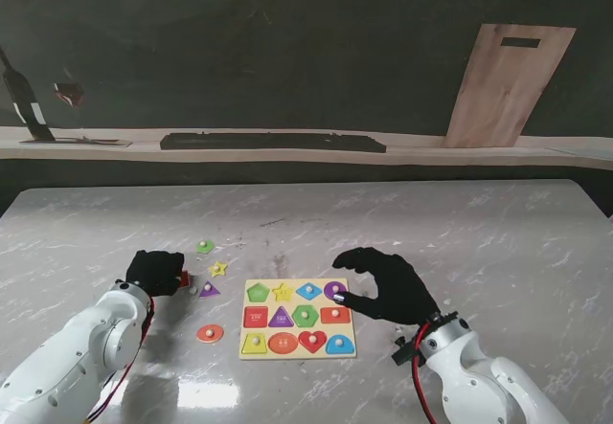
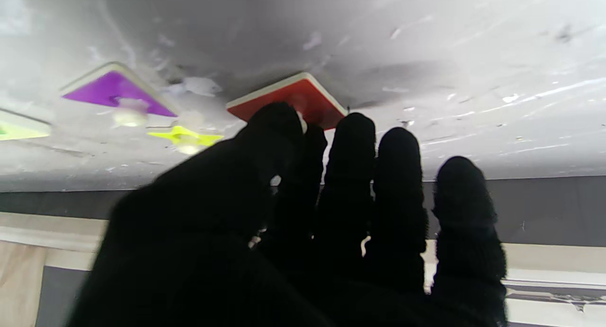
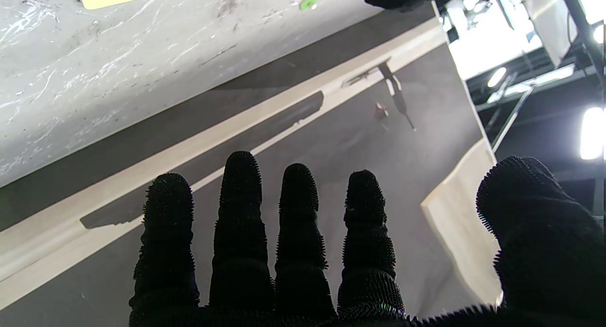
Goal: Fit puzzle pieces into a puzzle board
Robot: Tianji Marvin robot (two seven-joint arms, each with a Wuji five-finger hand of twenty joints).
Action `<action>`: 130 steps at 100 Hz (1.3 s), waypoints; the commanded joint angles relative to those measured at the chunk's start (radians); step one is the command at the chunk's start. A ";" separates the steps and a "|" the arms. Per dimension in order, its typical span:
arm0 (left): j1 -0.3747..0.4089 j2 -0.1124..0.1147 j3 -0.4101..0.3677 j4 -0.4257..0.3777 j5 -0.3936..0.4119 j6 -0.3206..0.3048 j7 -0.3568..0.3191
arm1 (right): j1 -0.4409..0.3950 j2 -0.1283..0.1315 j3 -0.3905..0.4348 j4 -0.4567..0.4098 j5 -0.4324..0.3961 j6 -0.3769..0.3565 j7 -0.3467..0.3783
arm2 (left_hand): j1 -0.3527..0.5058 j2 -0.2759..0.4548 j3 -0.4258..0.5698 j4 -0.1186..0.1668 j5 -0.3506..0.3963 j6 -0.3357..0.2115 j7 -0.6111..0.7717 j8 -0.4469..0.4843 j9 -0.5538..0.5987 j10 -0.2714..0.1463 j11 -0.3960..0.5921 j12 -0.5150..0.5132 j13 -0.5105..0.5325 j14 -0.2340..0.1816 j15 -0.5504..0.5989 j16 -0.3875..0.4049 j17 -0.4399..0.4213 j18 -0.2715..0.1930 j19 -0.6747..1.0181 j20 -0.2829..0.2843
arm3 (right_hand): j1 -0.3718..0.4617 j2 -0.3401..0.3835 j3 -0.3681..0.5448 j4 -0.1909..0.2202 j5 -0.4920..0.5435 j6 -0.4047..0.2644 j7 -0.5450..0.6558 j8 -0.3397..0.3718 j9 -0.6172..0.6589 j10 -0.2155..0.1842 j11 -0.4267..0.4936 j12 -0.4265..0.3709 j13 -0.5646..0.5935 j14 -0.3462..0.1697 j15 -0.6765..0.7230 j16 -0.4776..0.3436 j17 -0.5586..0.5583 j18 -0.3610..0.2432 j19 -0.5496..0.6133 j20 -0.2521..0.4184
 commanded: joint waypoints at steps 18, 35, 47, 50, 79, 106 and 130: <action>0.039 0.003 -0.036 -0.117 0.011 -0.017 -0.086 | -0.009 -0.004 0.001 -0.009 0.011 -0.005 0.005 | 0.002 -0.006 0.046 -0.023 0.033 0.006 0.065 0.036 0.024 0.046 0.029 0.009 0.026 0.044 0.034 0.019 0.004 0.048 0.039 0.028 | 0.006 0.021 -0.027 0.043 0.003 -0.019 -0.001 0.009 0.022 -0.021 0.006 0.010 -0.007 -0.022 0.016 0.008 -0.013 -0.006 0.012 0.014; 0.055 0.005 -0.045 -0.193 0.009 -0.044 -0.148 | -0.009 -0.003 0.000 -0.009 0.024 -0.013 0.012 | 0.002 -0.004 0.048 -0.016 0.032 0.010 0.065 0.040 0.023 0.049 0.034 0.013 0.026 0.048 0.036 0.020 0.006 0.051 0.039 0.029 | 0.006 0.022 -0.028 0.043 0.004 -0.020 -0.001 0.009 0.022 -0.022 0.006 0.010 -0.006 -0.022 0.016 0.008 -0.013 -0.006 0.012 0.014; 0.056 0.006 -0.033 -0.238 0.002 -0.059 -0.187 | -0.009 -0.003 0.000 -0.008 0.034 -0.020 0.019 | -0.002 -0.004 0.052 -0.011 0.030 0.012 0.066 0.046 0.023 0.049 0.038 0.016 0.028 0.049 0.039 0.022 0.010 0.053 0.041 0.030 | 0.008 0.023 -0.028 0.044 0.002 -0.020 -0.003 0.008 0.020 -0.020 0.006 0.010 -0.009 -0.021 0.016 0.007 -0.014 -0.006 0.012 0.014; 0.054 0.006 -0.027 -0.247 -0.003 -0.061 -0.196 | -0.009 -0.003 0.001 -0.008 0.035 -0.023 0.020 | -0.003 -0.006 0.053 -0.010 0.030 0.015 0.066 0.048 0.024 0.051 0.039 0.017 0.029 0.051 0.041 0.023 0.010 0.055 0.041 0.031 | 0.008 0.023 -0.028 0.044 0.000 -0.022 -0.003 0.008 0.020 -0.018 0.006 0.010 -0.010 -0.020 0.016 0.007 -0.015 -0.007 0.012 0.014; 0.022 0.006 0.056 -0.302 -0.032 -0.065 -0.256 | -0.036 -0.007 0.030 -0.021 0.043 -0.078 0.002 | -0.009 -0.004 0.064 -0.007 0.025 0.012 0.067 0.061 0.020 0.047 0.038 0.021 0.024 0.049 0.039 0.022 0.007 0.056 0.038 0.032 | 0.008 0.024 -0.029 0.044 0.004 -0.020 -0.003 0.009 0.018 -0.015 0.005 0.010 -0.009 -0.019 0.016 0.007 -0.014 -0.006 0.012 0.014; -0.002 0.007 0.129 -0.327 -0.060 -0.045 -0.300 | -0.049 -0.011 0.051 -0.023 0.094 -0.097 0.009 | -0.012 -0.002 0.066 -0.008 0.019 0.010 0.067 0.065 0.016 0.044 0.038 0.025 0.020 0.047 0.038 0.023 0.004 0.054 0.036 0.032 | 0.010 0.027 -0.030 0.044 0.004 -0.019 -0.004 0.009 0.017 -0.014 0.006 0.010 -0.010 -0.018 0.017 0.008 -0.016 -0.006 0.012 0.014; -0.019 0.007 0.193 -0.329 -0.061 -0.001 -0.319 | -0.055 -0.013 0.062 -0.023 0.114 -0.107 0.007 | -0.019 0.001 0.077 -0.008 0.012 0.010 0.073 0.071 0.011 0.044 0.043 0.031 0.014 0.048 0.042 0.025 0.003 0.055 0.036 0.032 | 0.011 0.030 -0.033 0.044 0.002 -0.020 -0.005 0.009 0.016 -0.014 0.006 0.010 -0.011 -0.017 0.017 0.008 -0.016 -0.007 0.012 0.014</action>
